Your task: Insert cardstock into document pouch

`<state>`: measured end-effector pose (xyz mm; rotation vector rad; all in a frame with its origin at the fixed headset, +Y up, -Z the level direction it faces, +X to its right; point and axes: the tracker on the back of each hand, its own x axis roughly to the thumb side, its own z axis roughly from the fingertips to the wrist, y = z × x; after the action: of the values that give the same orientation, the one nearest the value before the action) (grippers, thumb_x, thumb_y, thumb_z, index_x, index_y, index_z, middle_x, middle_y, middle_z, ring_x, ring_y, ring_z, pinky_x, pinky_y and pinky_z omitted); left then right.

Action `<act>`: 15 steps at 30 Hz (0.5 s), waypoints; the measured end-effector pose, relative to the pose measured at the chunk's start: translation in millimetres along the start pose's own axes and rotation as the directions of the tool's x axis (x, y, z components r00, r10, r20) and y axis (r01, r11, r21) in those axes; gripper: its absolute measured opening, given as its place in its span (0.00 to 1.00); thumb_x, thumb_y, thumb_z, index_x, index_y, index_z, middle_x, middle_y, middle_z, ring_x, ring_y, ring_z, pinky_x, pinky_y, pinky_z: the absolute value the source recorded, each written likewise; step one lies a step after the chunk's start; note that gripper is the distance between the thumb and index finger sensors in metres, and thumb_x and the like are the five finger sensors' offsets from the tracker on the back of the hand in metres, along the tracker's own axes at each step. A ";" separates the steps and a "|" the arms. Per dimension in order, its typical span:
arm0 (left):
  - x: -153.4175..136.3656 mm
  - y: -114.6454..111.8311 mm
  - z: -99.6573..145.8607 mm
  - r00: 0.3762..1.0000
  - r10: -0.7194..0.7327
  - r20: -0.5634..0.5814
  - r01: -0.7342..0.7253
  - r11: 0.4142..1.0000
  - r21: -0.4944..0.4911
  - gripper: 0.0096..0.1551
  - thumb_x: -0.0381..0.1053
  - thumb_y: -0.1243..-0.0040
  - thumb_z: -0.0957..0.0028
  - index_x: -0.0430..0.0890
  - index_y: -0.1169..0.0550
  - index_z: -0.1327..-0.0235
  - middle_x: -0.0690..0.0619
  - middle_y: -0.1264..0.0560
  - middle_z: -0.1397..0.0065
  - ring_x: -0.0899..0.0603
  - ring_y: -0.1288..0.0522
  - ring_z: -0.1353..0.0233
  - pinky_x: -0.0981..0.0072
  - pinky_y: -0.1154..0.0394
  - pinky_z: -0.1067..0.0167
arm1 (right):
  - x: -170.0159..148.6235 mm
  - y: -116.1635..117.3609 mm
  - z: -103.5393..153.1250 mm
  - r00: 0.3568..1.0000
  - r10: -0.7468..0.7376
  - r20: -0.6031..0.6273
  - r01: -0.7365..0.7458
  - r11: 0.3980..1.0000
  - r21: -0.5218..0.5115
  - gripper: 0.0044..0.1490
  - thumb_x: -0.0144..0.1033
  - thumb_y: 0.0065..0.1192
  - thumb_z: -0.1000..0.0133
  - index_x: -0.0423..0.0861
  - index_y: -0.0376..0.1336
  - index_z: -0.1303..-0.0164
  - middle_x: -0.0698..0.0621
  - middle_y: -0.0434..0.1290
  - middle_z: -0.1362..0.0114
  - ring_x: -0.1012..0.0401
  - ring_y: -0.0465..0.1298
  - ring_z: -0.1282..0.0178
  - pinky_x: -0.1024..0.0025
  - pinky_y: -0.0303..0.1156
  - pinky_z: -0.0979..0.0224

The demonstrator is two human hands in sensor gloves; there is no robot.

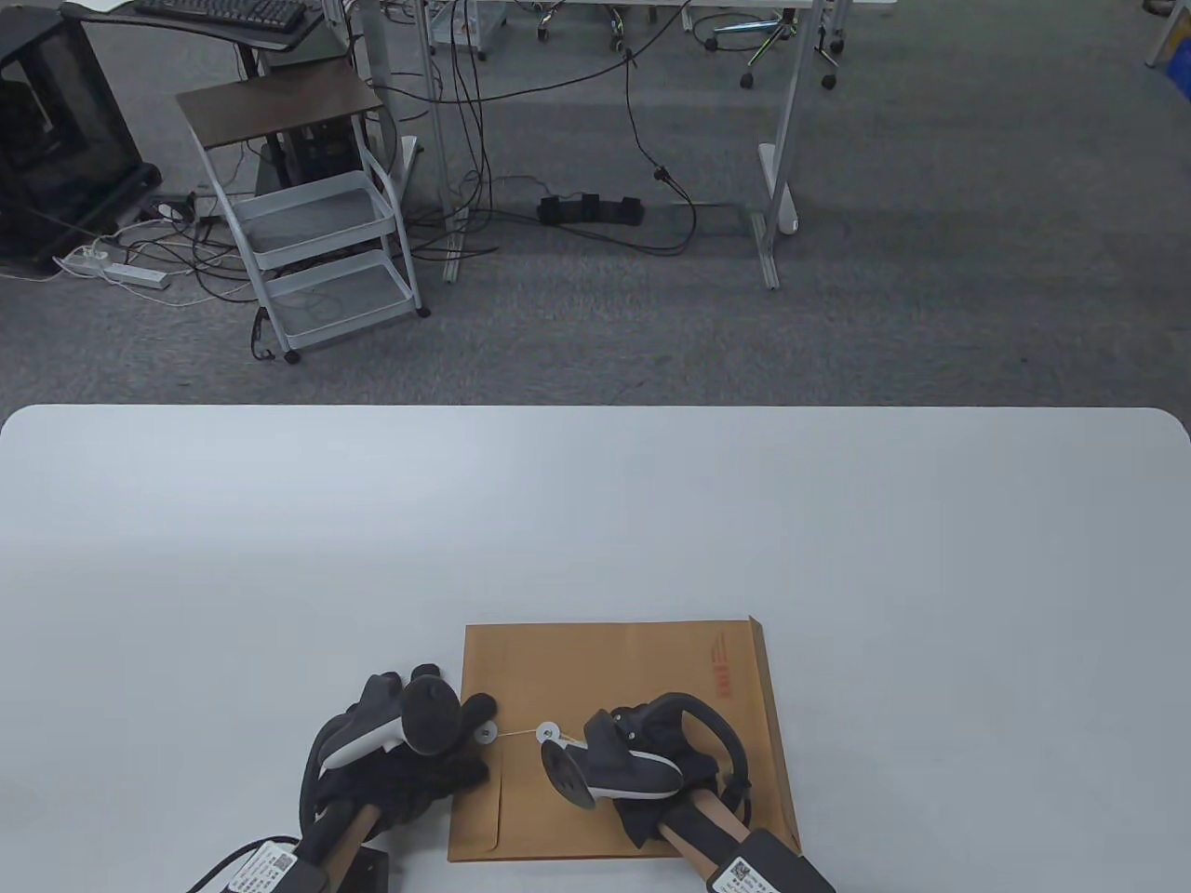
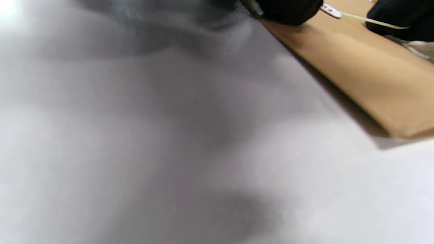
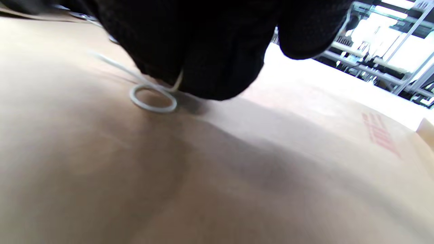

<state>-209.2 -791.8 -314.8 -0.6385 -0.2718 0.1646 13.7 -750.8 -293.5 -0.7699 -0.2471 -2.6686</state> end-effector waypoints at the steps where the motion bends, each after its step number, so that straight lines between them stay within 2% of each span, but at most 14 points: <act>1: 0.2 -0.2 0.2 1.000 0.001 0.000 -0.001 1.000 -0.001 0.42 0.66 0.56 0.38 0.65 0.61 0.20 0.34 0.74 0.17 0.18 0.76 0.26 0.17 0.68 0.37 | -0.7 -1.0 1.4 0.999 -0.032 0.009 0.032 0.999 0.017 0.16 0.14 0.56 0.24 0.49 0.68 0.34 0.47 0.77 0.39 0.60 0.80 0.51 0.42 0.67 0.31; 2: 0.5 -0.1 0.3 1.000 -0.001 -0.001 0.001 1.000 -0.001 0.42 0.66 0.56 0.38 0.65 0.61 0.20 0.34 0.74 0.17 0.18 0.76 0.26 0.17 0.67 0.37 | -0.7 -1.6 2.3 0.998 -0.064 0.018 0.064 0.997 0.037 0.18 0.25 0.58 0.33 0.48 0.67 0.34 0.47 0.76 0.38 0.59 0.80 0.50 0.41 0.66 0.30; 3: 0.4 -0.1 0.2 1.000 -0.003 -0.002 0.003 1.000 -0.001 0.42 0.66 0.56 0.38 0.65 0.61 0.20 0.34 0.74 0.17 0.18 0.76 0.26 0.17 0.67 0.37 | 0.6 -2.3 2.8 0.992 -0.119 0.033 0.117 0.992 0.055 0.25 0.32 0.58 0.42 0.48 0.67 0.33 0.47 0.75 0.38 0.59 0.79 0.49 0.41 0.65 0.30; 6: 0.5 -0.1 0.1 1.000 -0.001 -0.004 0.001 1.000 -0.002 0.42 0.66 0.56 0.38 0.65 0.61 0.20 0.34 0.74 0.17 0.18 0.76 0.26 0.17 0.67 0.37 | 7.4 -3.7 1.7 0.975 -0.210 0.076 0.205 0.976 0.074 0.25 0.32 0.58 0.42 0.46 0.67 0.33 0.46 0.75 0.38 0.58 0.79 0.48 0.40 0.64 0.30; 15: 2.1 -0.1 0.1 1.000 -0.004 -0.009 0.004 1.000 -0.007 0.41 0.65 0.56 0.38 0.64 0.61 0.20 0.34 0.74 0.18 0.17 0.76 0.26 0.17 0.67 0.37 | 37.4 -17.1 -20.1 0.956 -0.245 0.161 0.240 0.970 0.048 0.26 0.33 0.57 0.42 0.43 0.67 0.33 0.46 0.75 0.39 0.58 0.79 0.48 0.40 0.63 0.30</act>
<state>-207.2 -791.3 -314.2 -0.6457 -0.2649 0.1566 -32.0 -750.9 -291.2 -1.0134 -0.4478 -2.8224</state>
